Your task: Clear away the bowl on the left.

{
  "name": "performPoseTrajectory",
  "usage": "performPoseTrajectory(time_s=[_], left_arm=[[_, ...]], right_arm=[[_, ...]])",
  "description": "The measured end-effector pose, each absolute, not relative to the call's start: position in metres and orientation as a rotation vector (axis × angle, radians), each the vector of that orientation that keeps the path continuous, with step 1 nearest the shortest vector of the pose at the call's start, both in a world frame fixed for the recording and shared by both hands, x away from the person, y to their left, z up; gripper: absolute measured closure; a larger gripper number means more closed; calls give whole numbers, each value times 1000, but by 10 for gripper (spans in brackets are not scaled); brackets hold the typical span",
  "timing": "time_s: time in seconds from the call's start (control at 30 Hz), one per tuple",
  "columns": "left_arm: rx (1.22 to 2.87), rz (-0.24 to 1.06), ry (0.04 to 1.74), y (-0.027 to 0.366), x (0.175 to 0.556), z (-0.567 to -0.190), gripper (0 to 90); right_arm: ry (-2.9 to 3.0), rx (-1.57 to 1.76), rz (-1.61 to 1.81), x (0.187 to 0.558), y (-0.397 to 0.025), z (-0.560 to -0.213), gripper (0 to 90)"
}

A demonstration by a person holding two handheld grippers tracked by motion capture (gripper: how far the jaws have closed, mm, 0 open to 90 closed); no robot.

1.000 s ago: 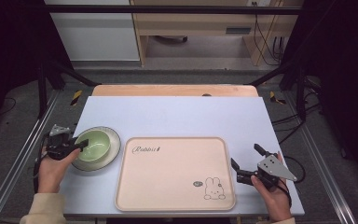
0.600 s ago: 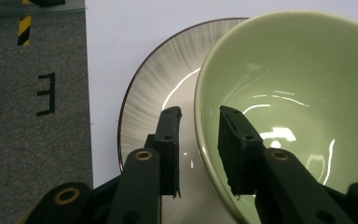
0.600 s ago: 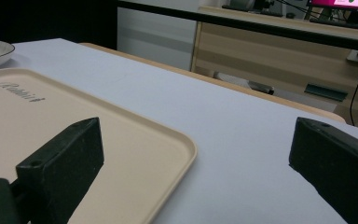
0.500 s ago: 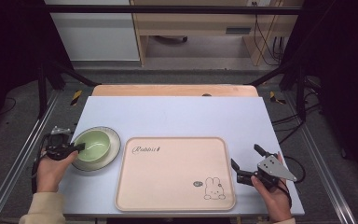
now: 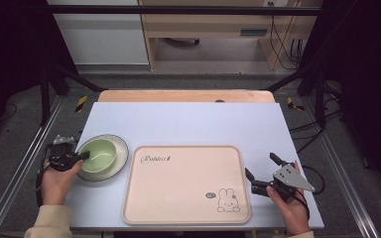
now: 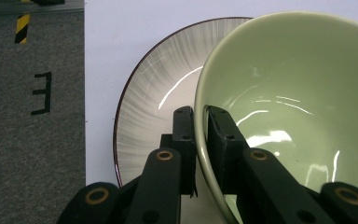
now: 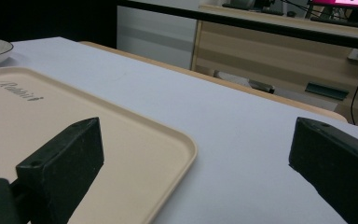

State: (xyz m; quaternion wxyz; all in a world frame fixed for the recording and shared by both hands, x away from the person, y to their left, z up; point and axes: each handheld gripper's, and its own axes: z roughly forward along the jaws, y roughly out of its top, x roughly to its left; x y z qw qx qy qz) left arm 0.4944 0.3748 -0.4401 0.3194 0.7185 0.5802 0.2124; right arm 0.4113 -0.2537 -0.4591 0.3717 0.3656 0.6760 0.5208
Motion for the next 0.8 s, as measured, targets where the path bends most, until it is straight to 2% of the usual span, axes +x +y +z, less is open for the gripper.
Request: performPoseTrajectory(time_s=[0.27,0.8], left_arm=[[1866,617,1500,371,489,-431,836],[1824,646,1482,370,485,-425,831]], right_arm=[[1748,925,1338,413,-252,-459,32],[1755,914,1336,413,-249,-460,31]])
